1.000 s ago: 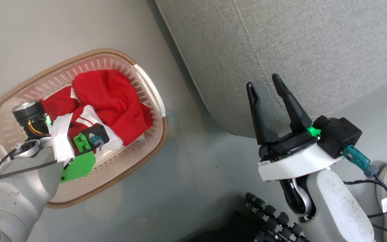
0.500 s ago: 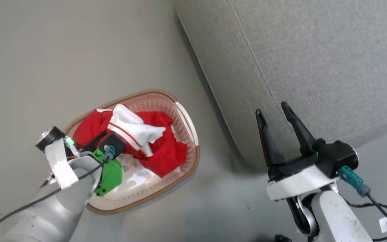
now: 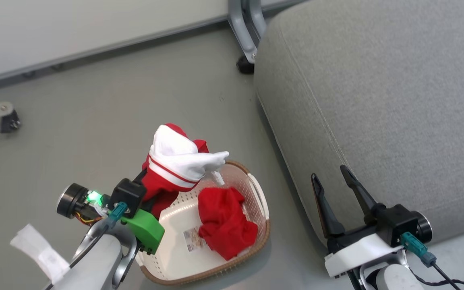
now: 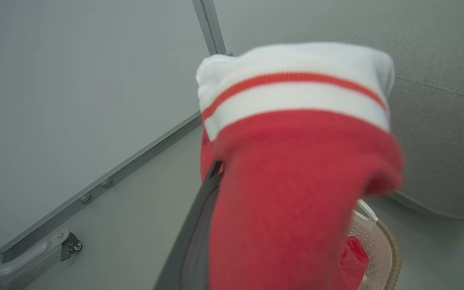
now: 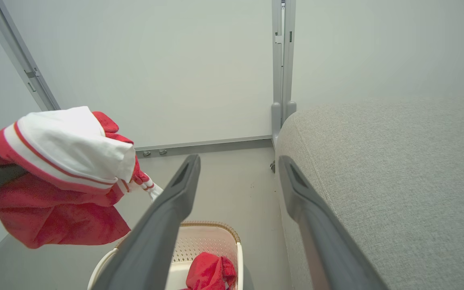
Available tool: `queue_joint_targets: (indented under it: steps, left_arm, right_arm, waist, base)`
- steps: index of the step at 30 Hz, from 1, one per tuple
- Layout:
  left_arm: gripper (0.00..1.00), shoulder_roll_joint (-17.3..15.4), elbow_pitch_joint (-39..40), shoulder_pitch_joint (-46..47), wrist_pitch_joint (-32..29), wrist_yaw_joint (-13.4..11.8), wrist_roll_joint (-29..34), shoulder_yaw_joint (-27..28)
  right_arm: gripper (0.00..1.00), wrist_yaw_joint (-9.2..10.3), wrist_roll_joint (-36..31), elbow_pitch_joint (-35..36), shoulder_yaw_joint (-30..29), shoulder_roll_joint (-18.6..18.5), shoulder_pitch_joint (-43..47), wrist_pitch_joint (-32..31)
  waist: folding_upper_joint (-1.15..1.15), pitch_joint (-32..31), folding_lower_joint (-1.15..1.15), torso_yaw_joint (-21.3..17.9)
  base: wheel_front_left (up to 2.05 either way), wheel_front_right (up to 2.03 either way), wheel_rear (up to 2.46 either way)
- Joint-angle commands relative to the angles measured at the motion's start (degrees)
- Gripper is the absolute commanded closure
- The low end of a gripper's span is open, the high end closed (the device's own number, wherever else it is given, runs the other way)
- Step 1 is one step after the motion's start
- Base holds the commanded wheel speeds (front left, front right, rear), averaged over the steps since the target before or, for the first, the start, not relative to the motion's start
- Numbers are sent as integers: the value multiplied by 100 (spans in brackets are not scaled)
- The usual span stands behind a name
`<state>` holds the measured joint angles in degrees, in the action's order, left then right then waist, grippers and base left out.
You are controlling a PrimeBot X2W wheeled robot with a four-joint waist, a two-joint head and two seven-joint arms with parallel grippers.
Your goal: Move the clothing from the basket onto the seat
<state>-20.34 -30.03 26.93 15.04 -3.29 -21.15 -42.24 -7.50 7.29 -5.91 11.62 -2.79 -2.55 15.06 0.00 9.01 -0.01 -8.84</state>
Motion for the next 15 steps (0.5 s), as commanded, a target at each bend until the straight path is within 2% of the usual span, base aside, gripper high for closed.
queue_joint_targets:
  steps: [1, 6, 11, 15]
  left_arm:
    - [100, -11, 201, -196, 19, -53, 56, 131]
    - [100, 67, 1233, -821, 12, 28, 297, 837]
    - [100, 361, 2124, -1438, 12, 356, 329, 1759]
    - [100, 710, 2797, -1810, 13, 710, 536, 2455]
  right_arm:
    - [0, 2, -30, -20, 8, -18, 109, 18]
    - [0, 2, -91, -15, 52, -18, 234, 18]
    - [0, 2, -134, 11, 101, -18, 268, 18]
    - [0, 2, -165, 16, 124, -20, 314, 18]
  waist:
    - [0, -645, 1, 414]
    - [0, -847, 1, 471]
    - [0, -946, 1, 491]
    - [0, -985, 1, 496]
  base:
    - [0, 0, 0]
    - [0, 0, 0]
    - [0, 0, 0]
    - [0, 0, 0]
